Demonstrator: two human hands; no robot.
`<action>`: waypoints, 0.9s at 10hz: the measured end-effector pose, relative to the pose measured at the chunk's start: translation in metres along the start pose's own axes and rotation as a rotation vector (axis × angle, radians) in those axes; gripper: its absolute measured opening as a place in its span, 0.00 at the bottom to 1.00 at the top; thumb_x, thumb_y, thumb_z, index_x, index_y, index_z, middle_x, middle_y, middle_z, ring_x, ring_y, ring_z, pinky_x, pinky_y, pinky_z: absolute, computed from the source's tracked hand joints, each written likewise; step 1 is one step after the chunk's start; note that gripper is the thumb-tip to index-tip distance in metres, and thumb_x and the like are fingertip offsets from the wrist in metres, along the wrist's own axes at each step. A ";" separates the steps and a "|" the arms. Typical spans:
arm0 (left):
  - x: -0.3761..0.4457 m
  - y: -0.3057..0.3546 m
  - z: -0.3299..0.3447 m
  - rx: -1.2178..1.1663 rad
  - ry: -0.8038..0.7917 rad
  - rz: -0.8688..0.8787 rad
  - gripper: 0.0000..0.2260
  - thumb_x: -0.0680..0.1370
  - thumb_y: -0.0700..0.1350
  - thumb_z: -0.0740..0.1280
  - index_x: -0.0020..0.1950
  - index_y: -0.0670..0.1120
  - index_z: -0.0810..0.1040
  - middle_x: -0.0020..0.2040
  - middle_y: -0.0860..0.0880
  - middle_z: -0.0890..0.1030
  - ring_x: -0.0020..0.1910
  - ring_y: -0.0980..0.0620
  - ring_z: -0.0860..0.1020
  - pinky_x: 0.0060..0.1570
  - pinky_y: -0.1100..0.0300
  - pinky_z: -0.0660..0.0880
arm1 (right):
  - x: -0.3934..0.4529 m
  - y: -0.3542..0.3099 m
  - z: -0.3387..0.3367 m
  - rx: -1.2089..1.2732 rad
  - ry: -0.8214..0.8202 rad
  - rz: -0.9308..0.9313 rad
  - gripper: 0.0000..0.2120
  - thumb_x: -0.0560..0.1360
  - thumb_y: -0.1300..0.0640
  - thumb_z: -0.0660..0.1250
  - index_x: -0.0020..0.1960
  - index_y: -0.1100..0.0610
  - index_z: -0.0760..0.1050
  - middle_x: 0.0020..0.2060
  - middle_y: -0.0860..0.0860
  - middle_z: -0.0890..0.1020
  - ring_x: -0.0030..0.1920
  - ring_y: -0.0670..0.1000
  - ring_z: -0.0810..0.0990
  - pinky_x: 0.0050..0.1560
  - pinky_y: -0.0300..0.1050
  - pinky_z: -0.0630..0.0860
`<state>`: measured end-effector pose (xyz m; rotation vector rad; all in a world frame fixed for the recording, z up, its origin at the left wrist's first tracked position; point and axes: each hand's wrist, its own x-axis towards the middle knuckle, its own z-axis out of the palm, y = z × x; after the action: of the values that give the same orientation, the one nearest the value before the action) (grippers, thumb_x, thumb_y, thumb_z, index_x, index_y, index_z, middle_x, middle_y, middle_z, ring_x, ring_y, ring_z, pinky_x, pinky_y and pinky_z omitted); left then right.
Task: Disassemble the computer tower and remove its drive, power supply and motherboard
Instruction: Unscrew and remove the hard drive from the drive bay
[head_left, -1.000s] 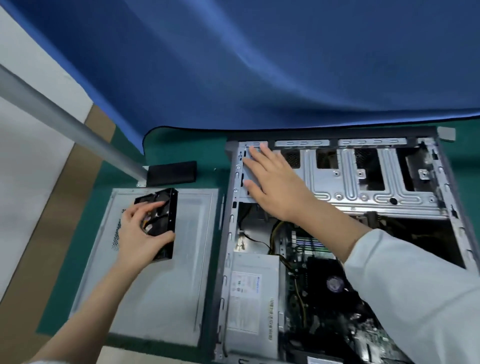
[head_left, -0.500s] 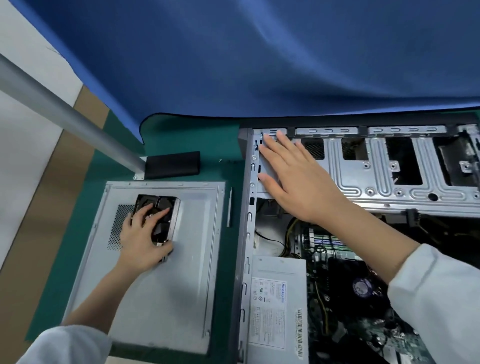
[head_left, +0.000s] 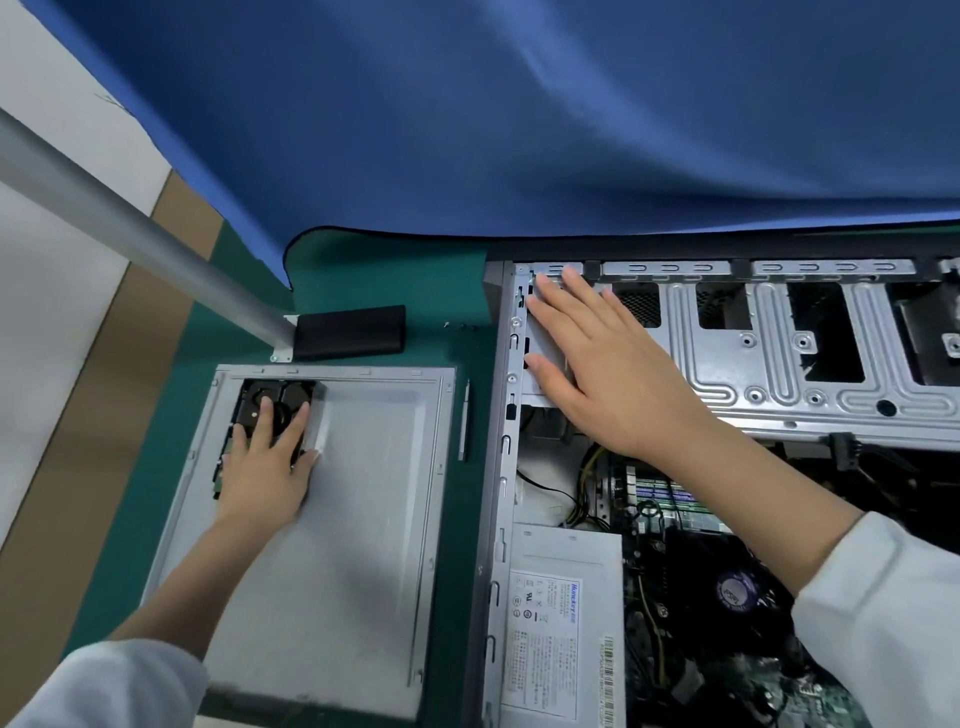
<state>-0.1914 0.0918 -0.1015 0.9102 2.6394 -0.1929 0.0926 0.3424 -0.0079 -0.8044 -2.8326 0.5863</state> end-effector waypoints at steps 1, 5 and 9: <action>0.013 -0.012 -0.008 -0.024 -0.024 -0.007 0.26 0.81 0.54 0.57 0.77 0.59 0.50 0.78 0.50 0.43 0.76 0.38 0.46 0.73 0.43 0.49 | 0.000 0.000 0.000 0.000 -0.001 0.000 0.27 0.81 0.45 0.49 0.77 0.54 0.55 0.77 0.48 0.54 0.76 0.47 0.43 0.75 0.47 0.41; 0.026 -0.033 -0.031 -0.109 -0.090 -0.038 0.29 0.79 0.51 0.62 0.77 0.52 0.54 0.78 0.46 0.46 0.76 0.41 0.47 0.74 0.45 0.48 | 0.001 -0.003 -0.002 0.011 0.001 -0.003 0.27 0.81 0.45 0.50 0.77 0.54 0.55 0.77 0.48 0.54 0.76 0.47 0.43 0.75 0.47 0.41; -0.026 0.170 -0.014 -0.397 0.062 0.225 0.08 0.77 0.43 0.61 0.53 0.44 0.78 0.51 0.45 0.78 0.47 0.46 0.75 0.44 0.60 0.68 | 0.001 -0.001 -0.001 0.001 0.007 -0.014 0.27 0.81 0.44 0.49 0.77 0.54 0.55 0.77 0.47 0.54 0.76 0.46 0.43 0.75 0.45 0.39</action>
<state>-0.0709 0.2135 -0.0821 1.0684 2.4701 0.4056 0.0919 0.3426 -0.0071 -0.7846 -2.8292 0.5817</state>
